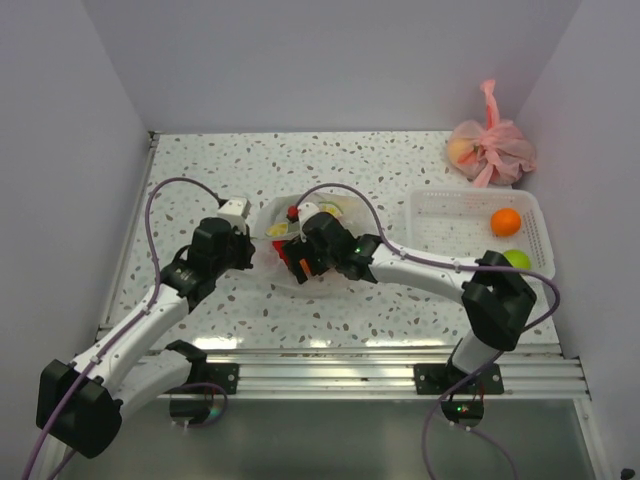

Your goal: Untie the knot of the plastic bag and take out the fruit

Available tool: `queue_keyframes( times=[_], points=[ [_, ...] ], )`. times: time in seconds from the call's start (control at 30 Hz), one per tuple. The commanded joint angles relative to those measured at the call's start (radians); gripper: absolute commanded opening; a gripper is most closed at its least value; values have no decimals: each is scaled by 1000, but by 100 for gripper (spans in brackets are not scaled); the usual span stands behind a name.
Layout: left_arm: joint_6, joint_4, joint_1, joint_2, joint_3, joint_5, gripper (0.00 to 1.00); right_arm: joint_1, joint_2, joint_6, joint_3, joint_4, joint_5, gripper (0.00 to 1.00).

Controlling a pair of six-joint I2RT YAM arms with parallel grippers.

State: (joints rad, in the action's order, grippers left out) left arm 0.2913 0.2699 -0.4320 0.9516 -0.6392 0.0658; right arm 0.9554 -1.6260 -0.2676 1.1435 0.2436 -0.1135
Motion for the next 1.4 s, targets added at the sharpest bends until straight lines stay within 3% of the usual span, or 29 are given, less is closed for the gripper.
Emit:
queue_keyframes(
  times=[0.0, 0.1, 0.47, 0.77, 0.87, 1.03, 1.17, 1.37],
  points=[
    [-23, -52, 7, -2, 9, -1, 0, 0, -58, 25, 42, -96, -103, 87],
    [-23, -52, 7, -1, 9, 2, 0, 2, -109, 60, 47, -124, -130, 95],
    [-24, -54, 7, 16, 9, 0, 0, 3, -232, 199, 44, -161, -75, 95],
    [-26, -54, 7, 32, 7, -3, 0, 3, -187, 140, 7, -231, -129, 93],
    [-26, -55, 7, 33, 7, 0, 0, 3, -153, 139, -10, -239, -149, 83],
    [-26, -52, 7, 36, 6, 5, 0, 3, -111, 137, -25, -239, -147, 45],
    [-26, -49, 7, 35, 6, 8, 0, 5, -62, 130, -33, -234, -117, 23],
    [-26, -49, 7, 33, 4, 20, 0, 3, 58, 126, -13, -178, -29, 13]
  ],
)
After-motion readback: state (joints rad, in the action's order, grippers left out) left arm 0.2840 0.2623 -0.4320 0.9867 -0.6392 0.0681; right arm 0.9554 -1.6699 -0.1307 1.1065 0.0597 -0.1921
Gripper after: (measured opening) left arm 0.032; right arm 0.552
